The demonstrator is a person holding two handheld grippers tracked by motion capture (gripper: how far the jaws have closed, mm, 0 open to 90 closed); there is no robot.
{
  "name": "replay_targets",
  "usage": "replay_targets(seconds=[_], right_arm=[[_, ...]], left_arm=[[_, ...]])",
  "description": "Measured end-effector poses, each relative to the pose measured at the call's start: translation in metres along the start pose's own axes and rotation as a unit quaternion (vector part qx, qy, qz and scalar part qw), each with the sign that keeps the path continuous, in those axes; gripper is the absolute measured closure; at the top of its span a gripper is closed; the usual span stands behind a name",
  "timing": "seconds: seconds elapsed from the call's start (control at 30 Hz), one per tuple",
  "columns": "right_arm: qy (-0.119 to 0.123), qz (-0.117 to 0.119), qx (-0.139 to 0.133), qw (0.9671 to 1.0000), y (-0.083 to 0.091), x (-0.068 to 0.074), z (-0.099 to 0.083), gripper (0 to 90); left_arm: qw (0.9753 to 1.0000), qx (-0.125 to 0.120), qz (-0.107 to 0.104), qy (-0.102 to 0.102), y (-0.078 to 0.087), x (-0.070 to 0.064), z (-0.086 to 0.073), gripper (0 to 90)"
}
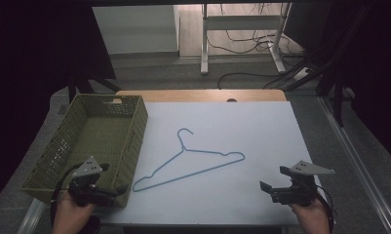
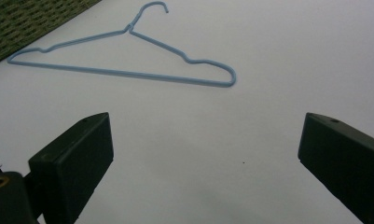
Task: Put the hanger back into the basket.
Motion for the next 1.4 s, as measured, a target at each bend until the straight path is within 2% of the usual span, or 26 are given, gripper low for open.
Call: replay_targets(seconds=[0.1, 0.33, 0.5, 0.7, 0.93, 1.03, 1.2, 1.4], right_arm=[[0.000, 0.002, 0.003, 1.0000, 0.000, 0.001, 0.000, 2.9], [0.005, 0.004, 0.020, 0.9998, -0.003, 0.003, 0.000, 2.9], [-0.001, 0.009, 0.040, 0.9992, -0.006, 0.004, -0.001, 2.6], [0.003, 0.014, 0.049, 0.9987, -0.009, 0.006, 0.002, 1.5], [0.011, 0.018, 0.052, 0.9984, -0.016, 0.012, 0.015, 1.4], [0.017, 0.017, 0.063, 0.9978, -0.022, 0.015, 0.020, 1.4], [0.024, 0.029, 0.073, 0.9966, -0.031, 0.021, 0.030, 1.4], [0.045, 0.037, 0.093, 0.9940, -0.046, 0.026, 0.049, 0.6]], left_arm=[[1.0000, -0.001, -0.006, 0.003, -0.001, 0.001, -0.001, 0.0], [1.0000, 0.000, -0.006, -0.001, -0.002, 0.000, -0.001, 0.0], [1.0000, 0.000, -0.009, 0.000, -0.004, -0.001, -0.001, 0.0], [1.0000, -0.002, -0.008, 0.002, -0.003, 0.000, -0.001, 0.0], [0.9999, -0.005, -0.011, 0.002, -0.003, -0.001, -0.002, 0.0], [0.9999, -0.005, -0.011, 0.005, -0.003, 0.000, -0.002, 0.0], [0.9999, -0.006, -0.009, 0.009, -0.002, 0.001, -0.003, 0.2], [0.9999, -0.004, -0.007, 0.010, -0.003, 0.000, -0.002, 0.3]])
Point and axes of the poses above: each handheld gripper's, and its own axes: y roughly backward along the jaws, z roughly out of its top, x roughly to its left, the point moved 1 cm from there along -y, roughly forward along the jaws, and after that the axes turned 3 degrees about z, right-handed, at the moved point
